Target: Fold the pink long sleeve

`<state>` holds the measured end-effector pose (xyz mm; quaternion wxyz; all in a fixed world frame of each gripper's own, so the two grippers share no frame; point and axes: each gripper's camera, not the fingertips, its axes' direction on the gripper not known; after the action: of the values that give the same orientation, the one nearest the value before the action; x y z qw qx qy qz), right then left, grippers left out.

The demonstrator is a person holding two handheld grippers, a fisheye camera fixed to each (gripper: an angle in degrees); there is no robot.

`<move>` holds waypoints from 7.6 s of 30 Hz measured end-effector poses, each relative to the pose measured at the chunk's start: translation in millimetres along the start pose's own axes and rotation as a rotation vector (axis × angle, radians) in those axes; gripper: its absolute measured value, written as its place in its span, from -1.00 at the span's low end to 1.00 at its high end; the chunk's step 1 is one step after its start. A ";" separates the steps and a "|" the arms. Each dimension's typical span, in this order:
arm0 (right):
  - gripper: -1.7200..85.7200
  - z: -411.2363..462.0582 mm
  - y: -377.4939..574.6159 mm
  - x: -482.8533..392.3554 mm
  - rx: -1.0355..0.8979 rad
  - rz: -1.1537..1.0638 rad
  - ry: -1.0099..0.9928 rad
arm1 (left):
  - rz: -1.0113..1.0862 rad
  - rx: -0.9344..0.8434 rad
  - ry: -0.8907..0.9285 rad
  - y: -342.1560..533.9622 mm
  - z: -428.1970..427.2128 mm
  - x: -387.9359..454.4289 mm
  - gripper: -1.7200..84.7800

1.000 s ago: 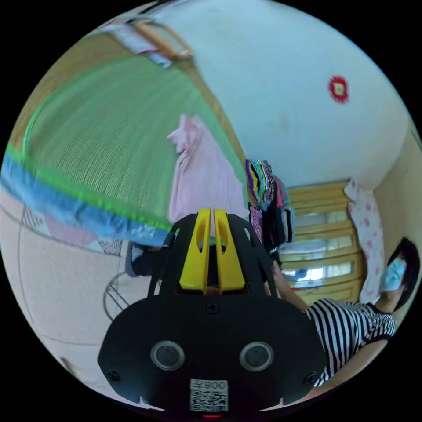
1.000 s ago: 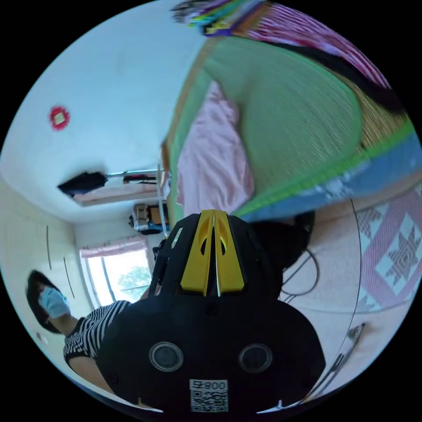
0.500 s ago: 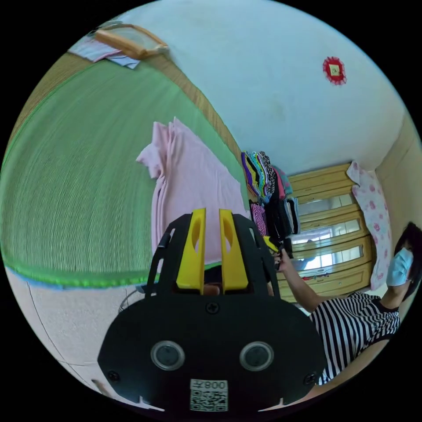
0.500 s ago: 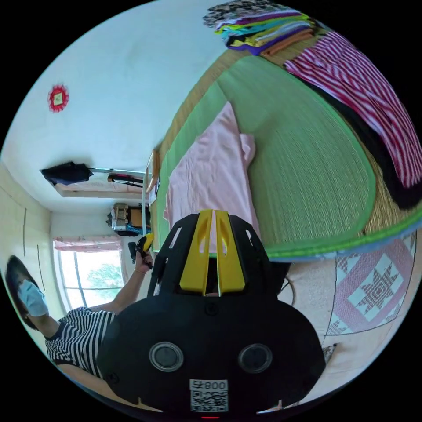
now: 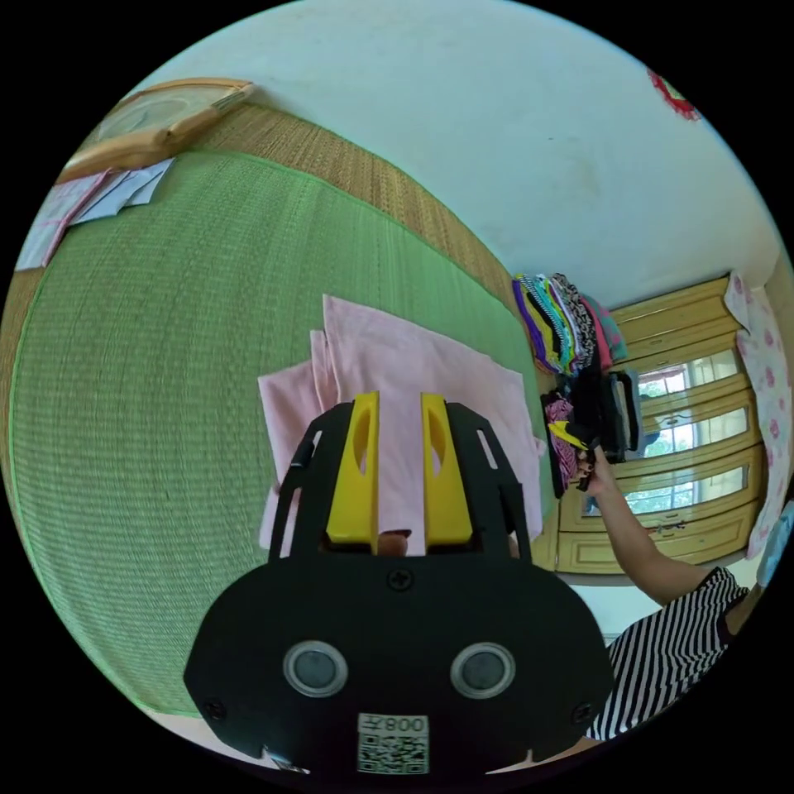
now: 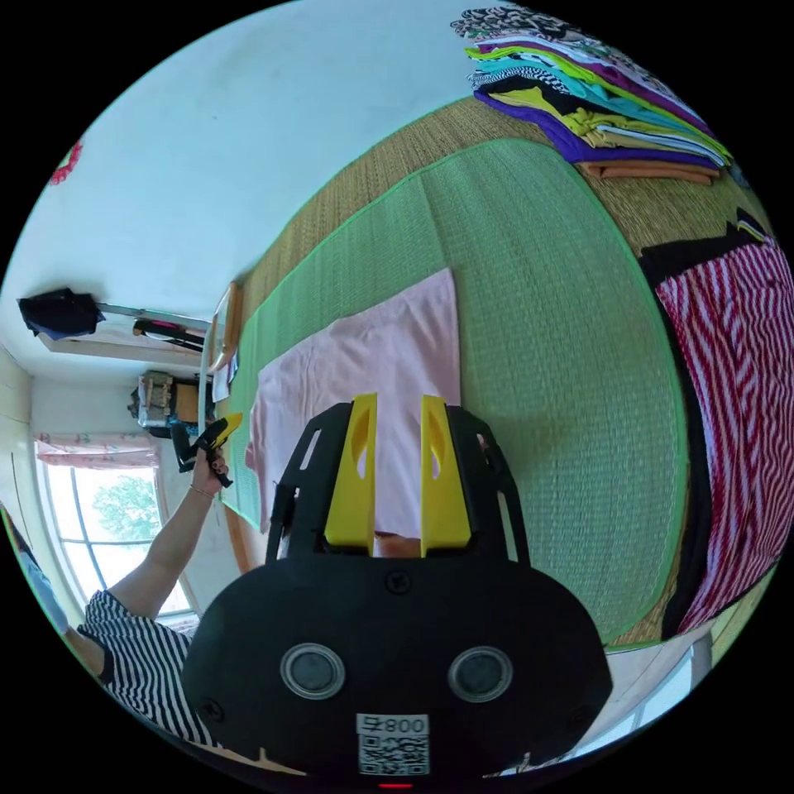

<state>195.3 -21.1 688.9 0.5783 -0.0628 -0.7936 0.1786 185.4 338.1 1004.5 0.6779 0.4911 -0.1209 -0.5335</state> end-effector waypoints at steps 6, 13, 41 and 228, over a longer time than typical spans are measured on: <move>-0.75 28.3 -60.0 -11.1 -0.023 -0.010 0.118 | -0.010 -0.004 -0.118 -35.9 17.3 6.1 -0.74; -0.78 53.6 -94.8 -24.7 -0.039 -0.007 0.228 | 0.047 -0.047 -0.215 -44.5 40.8 31.5 -0.81; -0.95 -182.4 101.8 -38.9 0.248 -0.272 -0.138 | 0.289 0.261 0.066 177.6 -148.3 129.5 -0.93; -0.96 62.8 29.5 -56.6 0.437 -0.043 0.040 | 0.498 -0.188 0.312 -248.6 475.3 328.0 -0.80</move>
<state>151.4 -24.3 610.9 0.5976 0.0776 -0.7254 0.3327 -160.2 -180.5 920.9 0.8406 0.4577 -0.0820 -0.2778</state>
